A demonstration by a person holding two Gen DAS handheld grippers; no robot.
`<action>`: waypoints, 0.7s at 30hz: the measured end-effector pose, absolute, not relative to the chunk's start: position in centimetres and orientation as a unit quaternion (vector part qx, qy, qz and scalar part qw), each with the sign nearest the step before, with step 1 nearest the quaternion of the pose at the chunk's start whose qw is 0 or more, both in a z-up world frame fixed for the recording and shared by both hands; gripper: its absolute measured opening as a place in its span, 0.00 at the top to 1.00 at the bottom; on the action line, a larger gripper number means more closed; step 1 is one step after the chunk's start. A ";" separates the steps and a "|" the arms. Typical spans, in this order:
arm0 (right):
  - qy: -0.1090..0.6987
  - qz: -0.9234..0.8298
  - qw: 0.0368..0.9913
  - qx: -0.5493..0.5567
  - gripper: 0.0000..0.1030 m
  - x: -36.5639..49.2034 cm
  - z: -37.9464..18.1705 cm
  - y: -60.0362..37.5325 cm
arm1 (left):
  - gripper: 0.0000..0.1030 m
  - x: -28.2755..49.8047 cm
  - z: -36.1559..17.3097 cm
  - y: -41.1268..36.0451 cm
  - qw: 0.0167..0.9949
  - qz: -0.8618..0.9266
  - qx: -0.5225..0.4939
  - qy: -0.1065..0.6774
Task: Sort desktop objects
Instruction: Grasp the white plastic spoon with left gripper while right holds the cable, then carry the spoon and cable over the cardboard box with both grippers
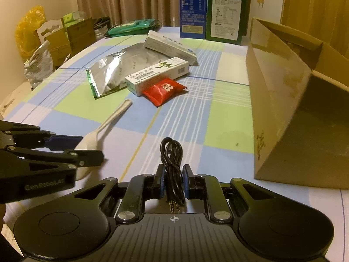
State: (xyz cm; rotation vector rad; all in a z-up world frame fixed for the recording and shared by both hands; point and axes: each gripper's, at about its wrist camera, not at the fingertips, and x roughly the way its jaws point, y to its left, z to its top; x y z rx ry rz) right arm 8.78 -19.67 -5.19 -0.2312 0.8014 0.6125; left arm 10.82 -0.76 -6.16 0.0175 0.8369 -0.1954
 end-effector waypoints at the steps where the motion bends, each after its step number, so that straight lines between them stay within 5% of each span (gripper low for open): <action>1: 0.383 0.291 0.870 -0.110 0.88 8.8 -5.2 -19.8 | 0.72 10.7 -6.2 -0.6 0.910 -0.093 0.009 0.404; 12: 0.378 0.291 0.872 -0.107 0.73 8.9 -5.4 -19.8 | 0.68 9.8 -6.4 -0.5 0.919 -0.054 0.010 0.391; 21: 0.379 0.289 0.870 -0.125 0.71 8.7 -5.4 -19.3 | 0.73 9.7 -6.3 -1.2 0.916 -0.066 0.027 0.394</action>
